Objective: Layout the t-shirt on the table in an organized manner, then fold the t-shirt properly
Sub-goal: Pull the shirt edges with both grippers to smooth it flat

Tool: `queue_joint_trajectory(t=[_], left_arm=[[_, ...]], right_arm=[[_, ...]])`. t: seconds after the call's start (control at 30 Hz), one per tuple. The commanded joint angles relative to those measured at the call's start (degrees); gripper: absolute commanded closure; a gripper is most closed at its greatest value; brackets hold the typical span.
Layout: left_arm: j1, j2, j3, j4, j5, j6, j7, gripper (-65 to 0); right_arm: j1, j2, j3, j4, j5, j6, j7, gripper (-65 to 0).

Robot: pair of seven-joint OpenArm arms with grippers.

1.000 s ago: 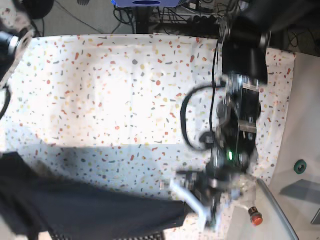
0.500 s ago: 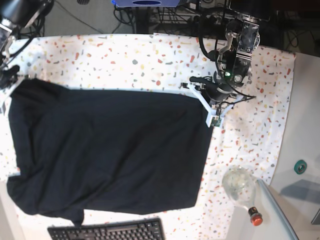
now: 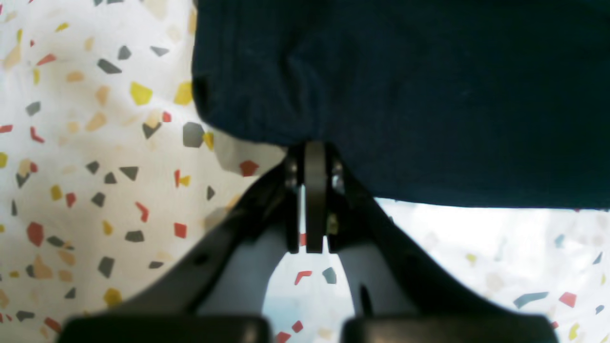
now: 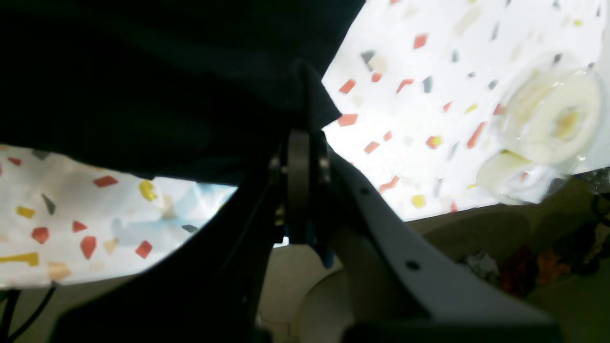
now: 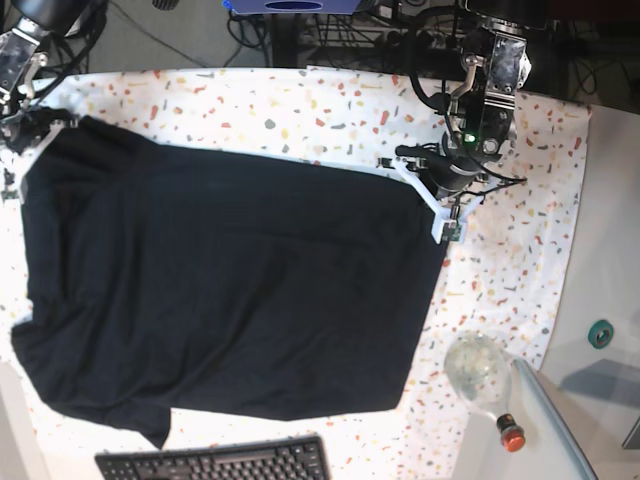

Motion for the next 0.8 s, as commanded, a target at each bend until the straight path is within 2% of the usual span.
queue_joint_trajectory(t=[0.0,0.03,0.07,0.13,0.2,0.3,0.43,0.5,0.57,0.63,0.7,0.77], left_arm=[[0.47,-0.22,-0.28,1.66,0.08,0.36,-0.71,0.0],[0.91,-0.22,-0.28,2.28,0.08,0.36,-0.71,-6.6],[1.61,-0.30,-0.28,2.81,0.08,0.36,-0.71,-16.9],[2.84,-0.39,-0.37,4.04,0.08,0.36,-0.71,-33.1],[4.07,-0.57,-1.16,5.35,0.08,0.36,-0.71,-41.8],[6.27,-0.39,-7.75,9.05,0.08,0.36,-0.71,-38.8],[8.29,-0.22,-15.40,17.93,-0.01,0.28,-0.71,-29.3],[7.32,0.66,-14.61,19.77,-0.01,0.19,-1.06,-17.4],[3.28,2.07,-11.97,18.37,-0.01,0.19,-1.15,0.0],[-1.91,4.00,-9.43,11.77,-0.01,0.19,-1.24,0.0],[-7.97,5.41,-7.23,2.45,0.08,0.19,-1.24,0.0],[-13.25,6.64,-6.26,-7.83,0.17,0.19,-2.29,0.0]], right_arm=[[0.14,1.03,0.37,2.49,-0.29,-0.46,0.08,-1.7],[-0.30,0.95,0.37,3.80,-0.29,-0.46,-0.10,-8.0],[-0.65,0.77,0.37,4.95,-0.29,-0.46,-0.10,-15.0],[-0.82,0.42,0.46,6.09,-0.37,-0.46,-0.10,-24.5],[-0.65,0.15,3.54,7.23,-0.37,-0.46,-0.18,-28.5],[-0.82,-0.55,7.76,10.40,-0.37,-0.46,-0.18,-28.5],[-0.82,-1.60,10.57,14.44,-0.02,0.42,2.98,-28.4],[0.32,-1.52,7.41,12.68,1.38,1.04,8.69,-26.7],[3.04,0.24,3.98,7.50,1.38,1.04,12.91,-17.4],[7.44,2.97,1.25,-2.26,1.38,1.04,15.38,-0.6],[13.33,5.69,1.08,-14.22,1.38,0.95,17.93,0.0],[18.25,7.80,3.89,-24.94,1.38,-0.11,21.62,0.0]])
